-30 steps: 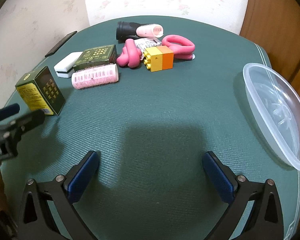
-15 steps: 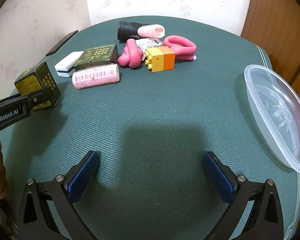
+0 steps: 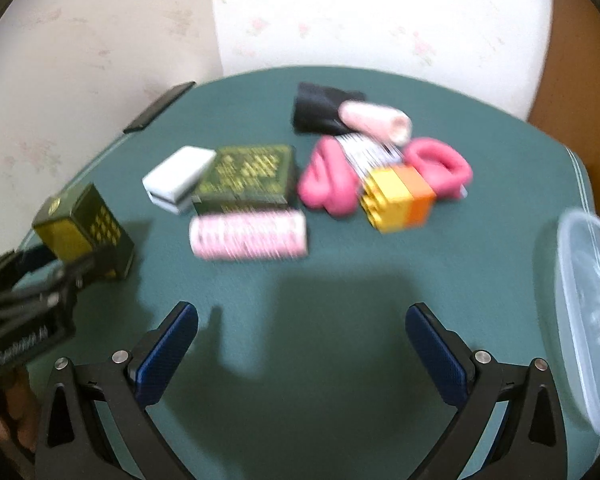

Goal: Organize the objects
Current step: 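Grasp the green tea box with the left gripper while the right approaches the pink roller, then grasp the pink hair roller with the right gripper and lift it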

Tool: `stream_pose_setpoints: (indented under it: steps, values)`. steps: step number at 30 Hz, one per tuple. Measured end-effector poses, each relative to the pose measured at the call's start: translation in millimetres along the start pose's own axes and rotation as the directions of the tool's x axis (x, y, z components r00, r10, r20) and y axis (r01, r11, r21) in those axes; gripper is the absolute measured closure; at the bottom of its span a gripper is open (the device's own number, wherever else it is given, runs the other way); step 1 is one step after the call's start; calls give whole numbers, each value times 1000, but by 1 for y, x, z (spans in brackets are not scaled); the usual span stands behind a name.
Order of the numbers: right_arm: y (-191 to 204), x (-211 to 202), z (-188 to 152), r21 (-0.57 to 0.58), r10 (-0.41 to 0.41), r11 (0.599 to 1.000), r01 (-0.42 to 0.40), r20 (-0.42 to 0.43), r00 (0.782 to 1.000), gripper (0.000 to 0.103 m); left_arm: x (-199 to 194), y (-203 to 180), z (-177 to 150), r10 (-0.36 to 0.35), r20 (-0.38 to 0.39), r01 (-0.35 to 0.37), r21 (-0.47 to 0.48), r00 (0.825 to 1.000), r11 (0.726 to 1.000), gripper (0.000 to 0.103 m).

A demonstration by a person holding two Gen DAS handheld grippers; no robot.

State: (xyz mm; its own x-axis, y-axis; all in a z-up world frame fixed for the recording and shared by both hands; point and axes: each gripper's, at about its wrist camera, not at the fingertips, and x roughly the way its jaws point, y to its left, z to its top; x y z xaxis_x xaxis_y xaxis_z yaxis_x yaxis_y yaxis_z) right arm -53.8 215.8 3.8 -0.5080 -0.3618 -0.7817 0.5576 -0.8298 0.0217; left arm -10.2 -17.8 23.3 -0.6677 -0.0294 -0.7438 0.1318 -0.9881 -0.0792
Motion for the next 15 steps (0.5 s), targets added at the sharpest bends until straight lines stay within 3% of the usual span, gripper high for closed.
stream_pose_setpoints:
  steps: [9, 15]
  values:
    - [16, 20, 23, -7, 50, 999, -50, 15, 999, 5, -5, 6, 1, 23, 36, -22, -27, 999, 999, 30]
    - [19, 29, 30, -3, 66, 998, -66, 12, 998, 9, -1, 9, 2, 33, 21, -32, -40, 999, 999, 30]
